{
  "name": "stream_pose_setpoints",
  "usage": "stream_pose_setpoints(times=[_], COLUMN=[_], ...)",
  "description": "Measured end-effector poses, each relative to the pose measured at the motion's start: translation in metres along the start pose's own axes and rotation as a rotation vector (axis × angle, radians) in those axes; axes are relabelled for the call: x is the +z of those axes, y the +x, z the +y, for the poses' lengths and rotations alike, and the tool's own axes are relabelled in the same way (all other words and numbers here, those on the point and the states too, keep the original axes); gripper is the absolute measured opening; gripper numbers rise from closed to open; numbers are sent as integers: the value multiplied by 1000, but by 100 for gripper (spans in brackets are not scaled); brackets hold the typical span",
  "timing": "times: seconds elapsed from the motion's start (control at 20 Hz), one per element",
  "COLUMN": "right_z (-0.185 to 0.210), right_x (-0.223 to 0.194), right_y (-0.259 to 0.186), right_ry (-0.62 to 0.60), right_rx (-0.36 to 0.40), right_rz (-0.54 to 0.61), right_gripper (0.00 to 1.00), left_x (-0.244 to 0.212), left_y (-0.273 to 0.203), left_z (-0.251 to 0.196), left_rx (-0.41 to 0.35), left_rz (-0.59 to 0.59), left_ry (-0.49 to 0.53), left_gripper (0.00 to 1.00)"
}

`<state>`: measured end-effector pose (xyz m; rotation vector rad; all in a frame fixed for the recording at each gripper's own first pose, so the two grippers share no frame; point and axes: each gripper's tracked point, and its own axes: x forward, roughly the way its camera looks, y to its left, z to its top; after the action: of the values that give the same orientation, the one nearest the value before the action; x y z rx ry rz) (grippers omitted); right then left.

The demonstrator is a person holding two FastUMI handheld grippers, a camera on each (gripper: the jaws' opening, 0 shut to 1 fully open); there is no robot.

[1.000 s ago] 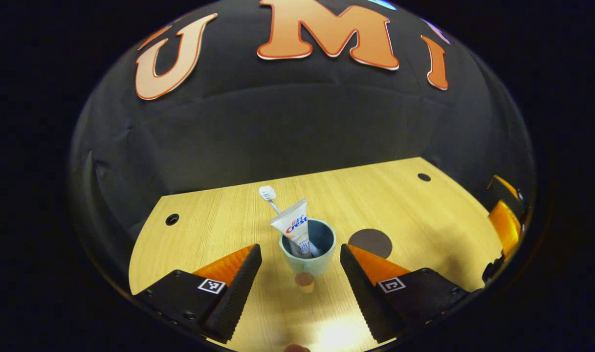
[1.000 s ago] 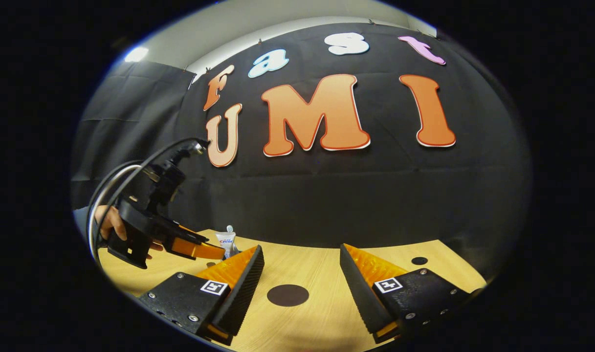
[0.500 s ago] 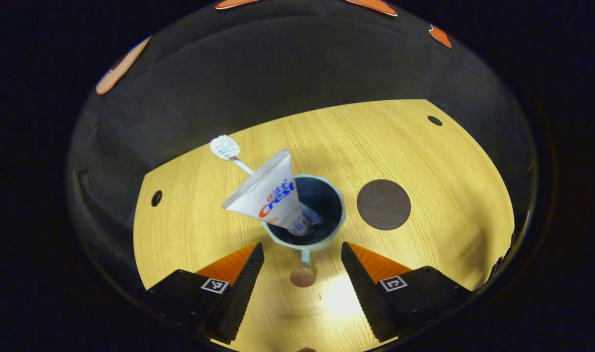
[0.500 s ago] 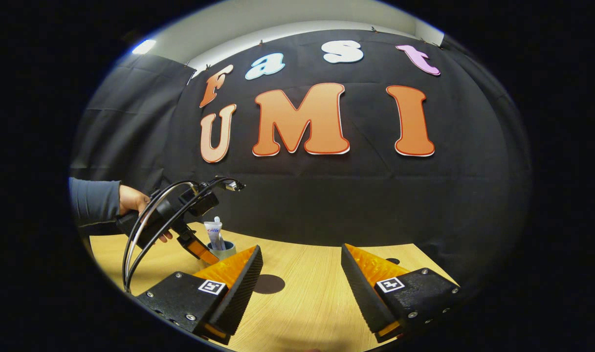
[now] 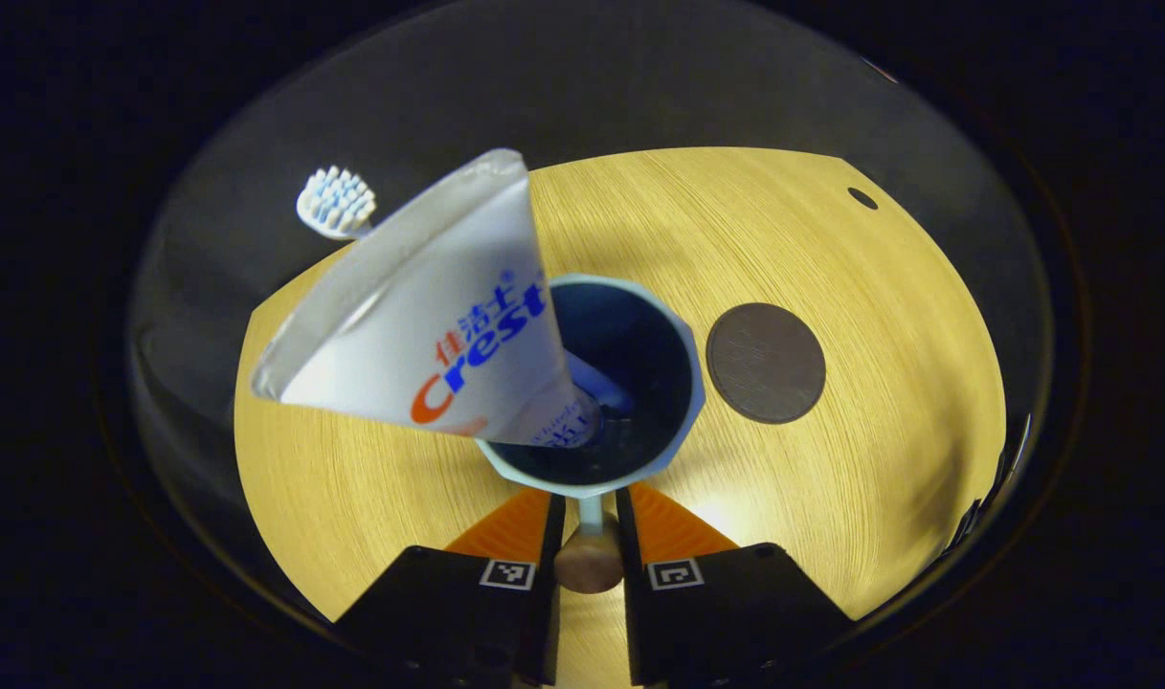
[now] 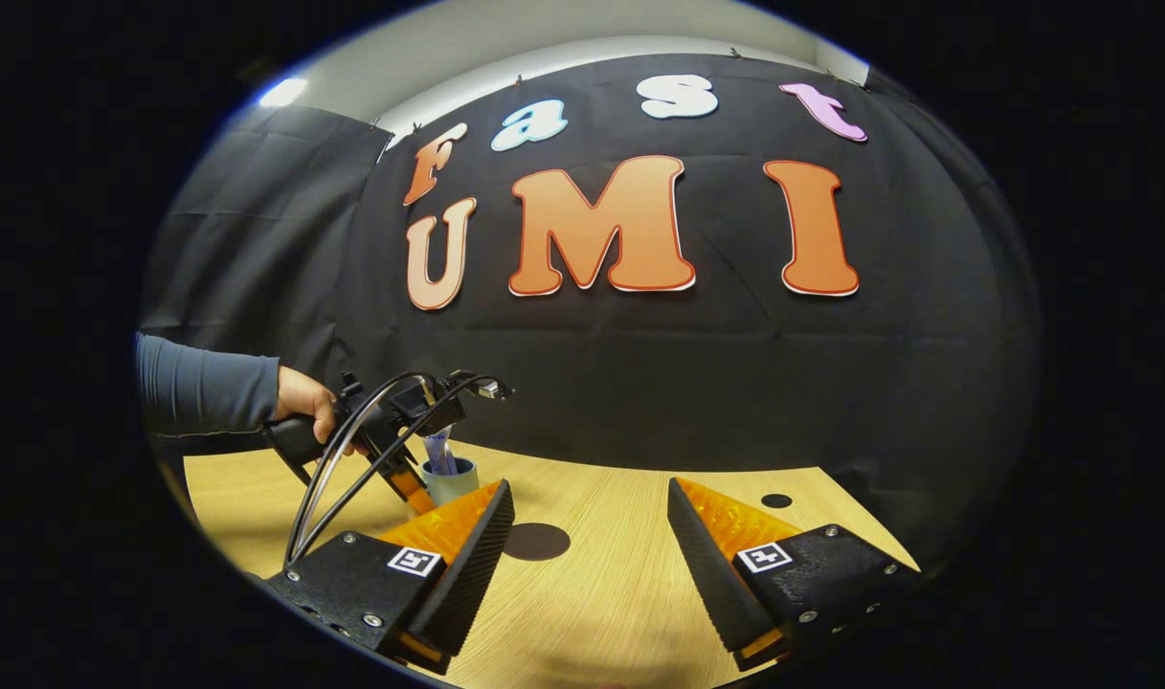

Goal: Put the toothbrush and toothpaste on the desktop into the cup, then pick up the cup and place it on the coaster on the desktop.

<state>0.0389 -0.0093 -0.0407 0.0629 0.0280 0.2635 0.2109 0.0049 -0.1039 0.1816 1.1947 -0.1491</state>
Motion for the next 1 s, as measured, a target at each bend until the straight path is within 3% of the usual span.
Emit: stream_pose_setpoints(times=[0.05,0.4,0.75,1.0], right_z=[-1,-7,-14,-28], right_x=[-2,-3,-2,-3], right_y=[0,-6,-18,-32], right_ry=[6,12,24,11], right_rx=[0,-19,-48,-76], right_rz=[4,17,16,21], right_gripper=[97,97,97,96], left_x=[5,23,58,79], left_y=[-2,-16,-37,-24], left_z=[-5,-10,-42,-57], left_rx=[4,0,-57,-92], left_rz=[1,-58,-109,-109], left_ry=[-9,-61,-6,22], left_gripper=[26,24,24,24])
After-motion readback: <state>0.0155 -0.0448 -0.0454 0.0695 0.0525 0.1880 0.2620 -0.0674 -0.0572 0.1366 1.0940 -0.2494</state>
